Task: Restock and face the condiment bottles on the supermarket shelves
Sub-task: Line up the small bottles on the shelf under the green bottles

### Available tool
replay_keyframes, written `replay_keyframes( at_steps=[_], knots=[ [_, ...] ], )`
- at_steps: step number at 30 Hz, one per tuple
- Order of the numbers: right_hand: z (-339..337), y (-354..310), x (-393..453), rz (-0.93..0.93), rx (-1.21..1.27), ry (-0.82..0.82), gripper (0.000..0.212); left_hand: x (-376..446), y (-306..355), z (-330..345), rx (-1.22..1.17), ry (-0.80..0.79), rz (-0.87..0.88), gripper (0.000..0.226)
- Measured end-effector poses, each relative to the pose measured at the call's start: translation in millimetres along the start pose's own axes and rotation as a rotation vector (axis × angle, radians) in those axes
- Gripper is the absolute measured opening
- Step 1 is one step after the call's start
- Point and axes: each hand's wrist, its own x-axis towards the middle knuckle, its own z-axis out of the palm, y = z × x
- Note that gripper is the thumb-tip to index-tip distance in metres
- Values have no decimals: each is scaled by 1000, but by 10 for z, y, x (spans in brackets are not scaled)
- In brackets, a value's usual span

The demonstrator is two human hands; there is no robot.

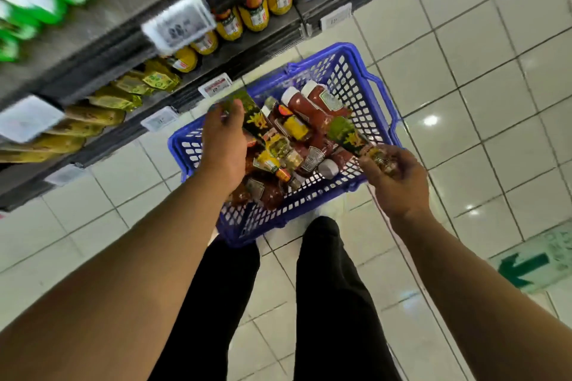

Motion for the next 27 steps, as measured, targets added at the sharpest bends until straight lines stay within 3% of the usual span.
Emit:
replay_keyframes(
  at_steps=[5,9,14,17,19,22,27],
  knots=[
    [-444,-723,-994,-240,82,-85,45,-1006,887,-502,-262,-166,-4,48],
    [-670,-1456,-1824,-319,478,-314,29,-1866,1667,-863,-378,-354,-48,66],
    [-712,-2566,-2845,-204,935,-638,27,-2849,2699,-1229,-356,-427,151,28],
    [-707,-3206,-3338,-161,867,-786,41,-3239,3233,-1496,-272,-430,300,24],
    [-695,-3538,-3608,-264,814,-875,48,-3514,3511,-1708,-244,-437,386,18],
    [-640,-3997,-3964,-512,732,-941,68,-3946,3856,-2054,-314,-493,518,33],
    [-599,-4536,-4555,-807,544,-1060,17,-4649,4415,-2606,-453,-517,766,41]
  ],
)
